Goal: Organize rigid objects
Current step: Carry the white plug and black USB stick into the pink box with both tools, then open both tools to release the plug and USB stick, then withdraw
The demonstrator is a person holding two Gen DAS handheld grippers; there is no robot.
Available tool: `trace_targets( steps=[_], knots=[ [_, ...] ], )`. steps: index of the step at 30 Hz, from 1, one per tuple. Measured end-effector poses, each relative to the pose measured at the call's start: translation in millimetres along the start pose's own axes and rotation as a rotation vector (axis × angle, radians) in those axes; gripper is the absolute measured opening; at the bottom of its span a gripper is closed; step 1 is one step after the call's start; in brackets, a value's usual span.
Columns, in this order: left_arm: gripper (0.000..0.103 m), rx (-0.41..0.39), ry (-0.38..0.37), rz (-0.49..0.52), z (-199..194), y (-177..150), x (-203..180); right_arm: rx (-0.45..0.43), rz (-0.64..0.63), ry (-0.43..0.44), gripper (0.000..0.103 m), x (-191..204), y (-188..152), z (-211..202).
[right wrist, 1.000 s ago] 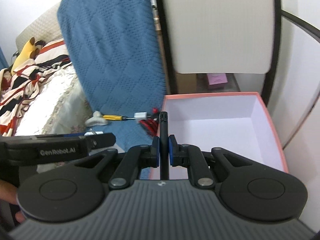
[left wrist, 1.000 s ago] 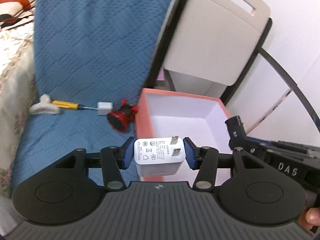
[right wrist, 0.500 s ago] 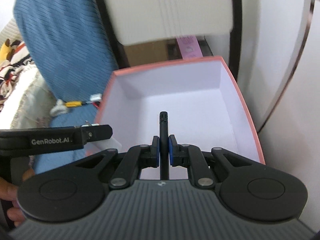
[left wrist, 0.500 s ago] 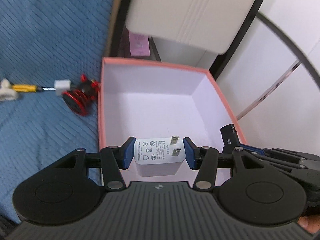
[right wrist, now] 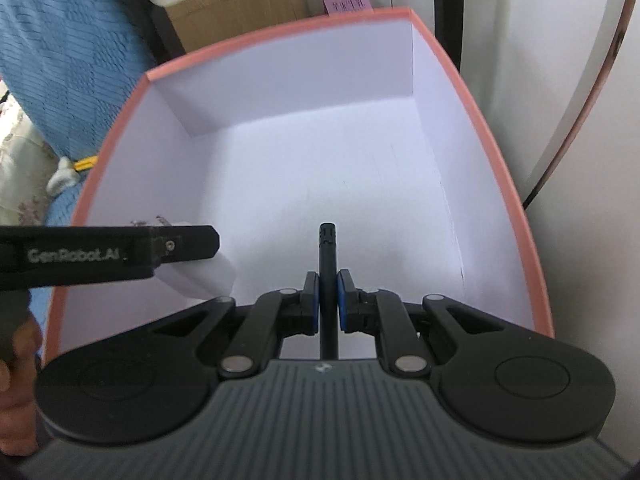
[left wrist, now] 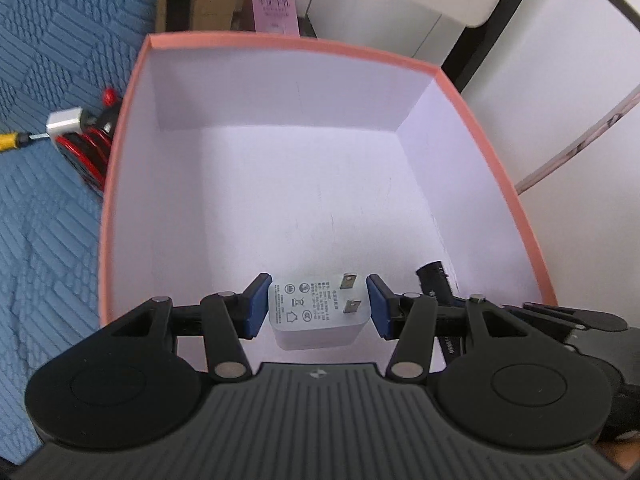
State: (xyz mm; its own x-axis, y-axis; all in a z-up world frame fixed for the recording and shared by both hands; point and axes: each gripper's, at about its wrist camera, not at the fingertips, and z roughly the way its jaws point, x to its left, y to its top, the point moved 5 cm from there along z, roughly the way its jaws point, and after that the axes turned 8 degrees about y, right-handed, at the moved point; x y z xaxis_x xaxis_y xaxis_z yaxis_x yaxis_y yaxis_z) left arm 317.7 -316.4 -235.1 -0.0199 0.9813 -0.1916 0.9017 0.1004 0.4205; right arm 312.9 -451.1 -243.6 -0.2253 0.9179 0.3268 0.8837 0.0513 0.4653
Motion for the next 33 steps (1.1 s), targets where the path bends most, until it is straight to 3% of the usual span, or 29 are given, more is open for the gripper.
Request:
trace_targets(
  steps=[8, 15, 33],
  knots=[
    [0.058, 0.039, 0.008, -0.002, 19.6, -4.6, -0.3, 0.025, -0.010, 0.008, 0.014, 0.6, 0.0, 11.5],
    [0.062, 0.011, 0.001, 0.003, 4.4, -7.9, 4.5, -0.012, 0.019, 0.008, 0.015, 6.9, 6.0, -6.7],
    [0.062, -0.212, -0.025, -0.035, -142.1, -18.0, 55.6, -0.185, -0.031, 0.019, 0.015, 91.0, 8.6, -102.0]
  ],
)
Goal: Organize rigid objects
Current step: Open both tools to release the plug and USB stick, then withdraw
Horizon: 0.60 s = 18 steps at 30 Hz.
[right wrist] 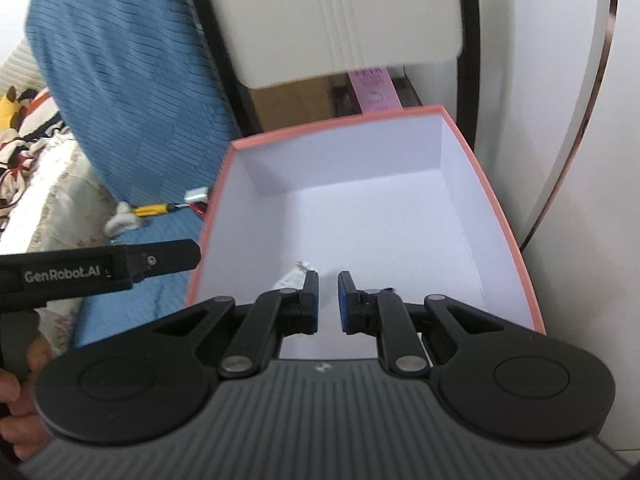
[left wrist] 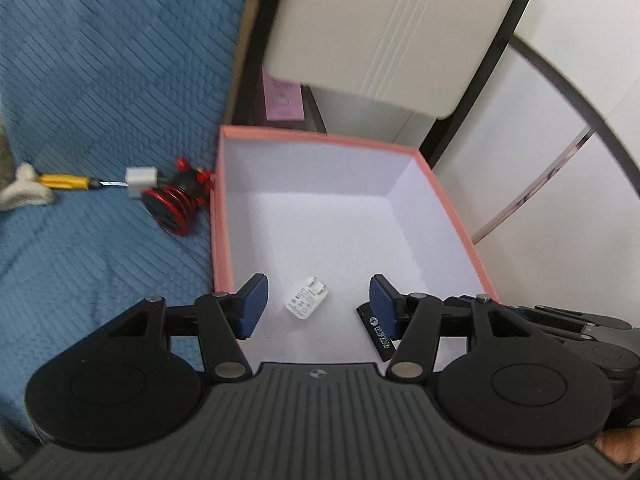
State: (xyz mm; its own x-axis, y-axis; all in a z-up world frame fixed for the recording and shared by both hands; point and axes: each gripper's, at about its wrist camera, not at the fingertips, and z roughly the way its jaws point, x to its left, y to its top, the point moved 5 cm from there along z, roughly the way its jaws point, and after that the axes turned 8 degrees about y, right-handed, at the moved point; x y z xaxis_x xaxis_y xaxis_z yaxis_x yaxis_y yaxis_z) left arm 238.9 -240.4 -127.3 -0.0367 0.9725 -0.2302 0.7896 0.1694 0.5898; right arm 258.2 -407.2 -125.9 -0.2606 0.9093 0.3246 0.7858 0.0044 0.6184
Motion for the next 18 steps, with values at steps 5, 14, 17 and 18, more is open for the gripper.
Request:
trace_targets(
  steps=[5, 14, 17, 18],
  knots=[
    [0.062, -0.062, 0.000, -0.010, -43.8, 2.8, 19.2, -0.050, -0.025, 0.012, 0.015, 31.7, 0.6, -25.5],
    [0.062, -0.161, 0.006, -0.037, -116.6, -5.3, 55.5, -0.118, -0.101, 0.030, 0.015, 91.6, -9.0, -62.0],
    [0.062, -0.173, 0.004, -0.047, -134.4, -14.8, 68.2, -0.133, -0.115, 0.043, 0.015, 110.5, -17.6, -71.2],
    [0.062, -0.177, 0.001, -0.053, -139.5, -17.8, 72.6, -0.134, -0.117, 0.047, 0.014, 115.8, -20.5, -73.3]
  ],
)
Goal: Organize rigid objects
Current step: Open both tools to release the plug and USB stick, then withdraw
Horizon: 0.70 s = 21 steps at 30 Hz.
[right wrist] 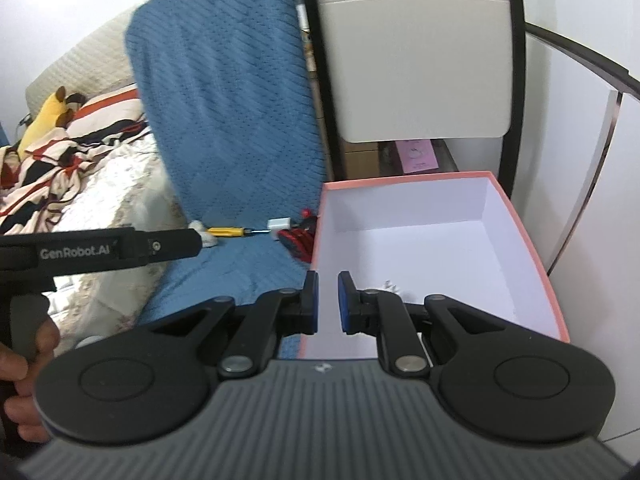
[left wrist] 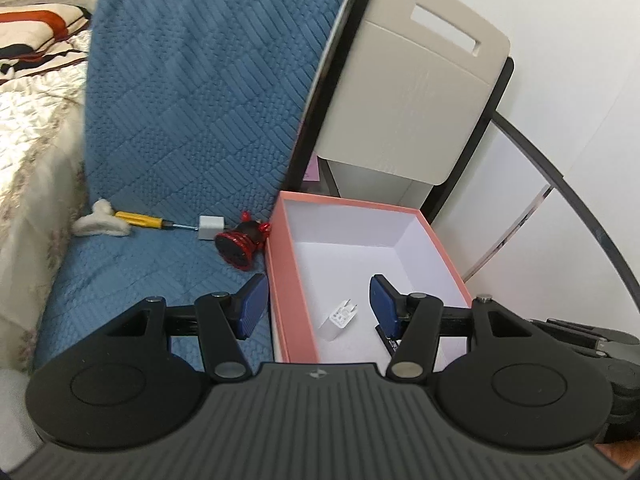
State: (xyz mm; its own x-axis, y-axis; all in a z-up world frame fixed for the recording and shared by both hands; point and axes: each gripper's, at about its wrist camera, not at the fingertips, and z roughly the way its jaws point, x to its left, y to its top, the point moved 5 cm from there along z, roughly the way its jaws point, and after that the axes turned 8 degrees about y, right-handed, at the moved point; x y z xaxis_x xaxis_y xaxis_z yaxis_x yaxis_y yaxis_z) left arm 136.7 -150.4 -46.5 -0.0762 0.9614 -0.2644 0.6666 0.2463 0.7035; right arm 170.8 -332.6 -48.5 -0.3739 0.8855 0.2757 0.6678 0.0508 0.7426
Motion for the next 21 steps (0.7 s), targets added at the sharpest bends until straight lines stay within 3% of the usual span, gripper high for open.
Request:
trace_targets(
  steps=[11, 21],
  knots=[
    [0.062, -0.046, 0.029, -0.010, -42.8, -22.7, 51.5, -0.010, -0.042, 0.009, 0.014, 51.0, -21.6, -6.6],
    [0.062, -0.040, 0.039, -0.011, -43.2, -35.6, 87.4, 0.004, -0.030, 0.003, 0.014, 83.0, -46.0, 9.8]
  ],
)
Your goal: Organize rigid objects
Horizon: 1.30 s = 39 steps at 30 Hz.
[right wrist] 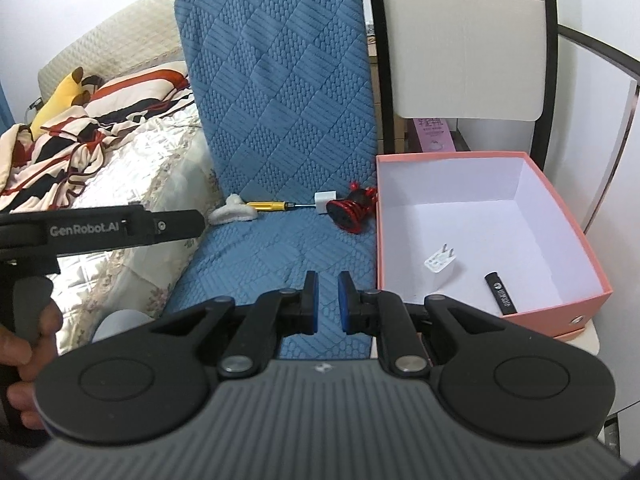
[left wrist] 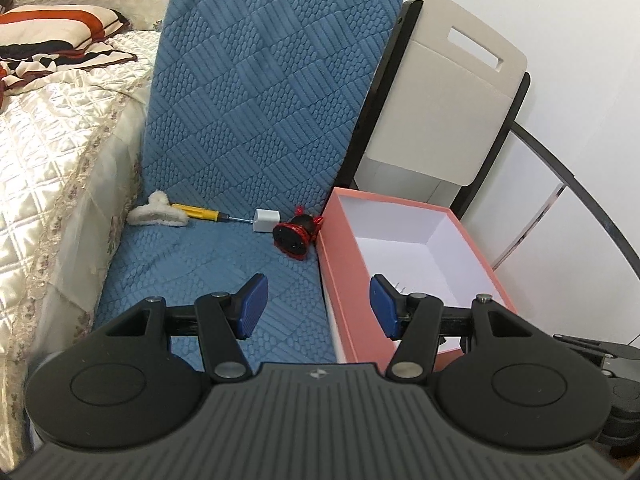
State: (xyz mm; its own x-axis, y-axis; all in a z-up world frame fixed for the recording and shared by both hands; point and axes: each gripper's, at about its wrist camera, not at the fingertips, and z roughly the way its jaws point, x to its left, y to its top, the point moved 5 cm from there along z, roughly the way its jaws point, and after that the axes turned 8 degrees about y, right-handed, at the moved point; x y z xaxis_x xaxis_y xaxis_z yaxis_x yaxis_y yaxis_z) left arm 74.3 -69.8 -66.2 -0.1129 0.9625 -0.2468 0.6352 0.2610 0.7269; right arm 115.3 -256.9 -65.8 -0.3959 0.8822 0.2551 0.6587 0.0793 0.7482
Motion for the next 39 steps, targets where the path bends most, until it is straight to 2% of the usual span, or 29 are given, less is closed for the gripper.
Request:
trace_targets(
  steps=[8, 14, 23, 27, 29, 31, 32, 33, 35, 39],
  knots=[
    [0.062, -0.006, 0.063, 0.005, 23.8, -2.4, 30.2, 0.033, -0.007, 0.008, 0.014, 3.0, -7.8, 28.2],
    [0.062, 0.017, 0.068, -0.007, 51.3, -7.4, 38.4, 0.039, -0.003, 0.013, 0.014, -2.2, -7.6, 56.1],
    [0.062, 0.046, 0.075, 0.018, 113.2, -9.5, 49.5, 0.051, -0.016, 0.016, 0.014, -10.6, -9.6, 111.5],
    [0.062, 0.037, 0.094, -0.011, 146.8, -8.3, 68.3, 0.054, -0.036, 0.035, 0.014, -10.6, -10.1, 136.6],
    [0.064, 0.033, 0.113, -0.022, 162.5, -7.6, 78.2, 0.049, -0.049, 0.042, 0.014, -10.8, -8.6, 147.5],
    [0.069, 0.035, 0.170, -0.018, 179.1, -7.6, 87.5, 0.049, -0.061, 0.047, 0.015, -11.5, -7.8, 160.0],
    [0.070, 0.037, 0.184, -0.022, 187.5, -7.7, 92.5, 0.055, -0.064, 0.046, 0.025, -12.3, -6.6, 166.7],
    [0.070, 0.048, 0.187, -0.028, 195.6, -8.0, 97.2, 0.058, -0.067, 0.052, 0.040, -12.1, -6.1, 171.8],
    [0.071, 0.061, 0.179, -0.046, 210.6, -7.5, 106.5, 0.062, -0.088, 0.067, 0.055, -10.1, -4.8, 181.9],
    [0.071, 0.097, 0.171, -0.098, 240.8, -4.7, 125.5, 0.040, -0.123, 0.083, 0.056, -2.6, -2.2, 194.9]
  ],
)
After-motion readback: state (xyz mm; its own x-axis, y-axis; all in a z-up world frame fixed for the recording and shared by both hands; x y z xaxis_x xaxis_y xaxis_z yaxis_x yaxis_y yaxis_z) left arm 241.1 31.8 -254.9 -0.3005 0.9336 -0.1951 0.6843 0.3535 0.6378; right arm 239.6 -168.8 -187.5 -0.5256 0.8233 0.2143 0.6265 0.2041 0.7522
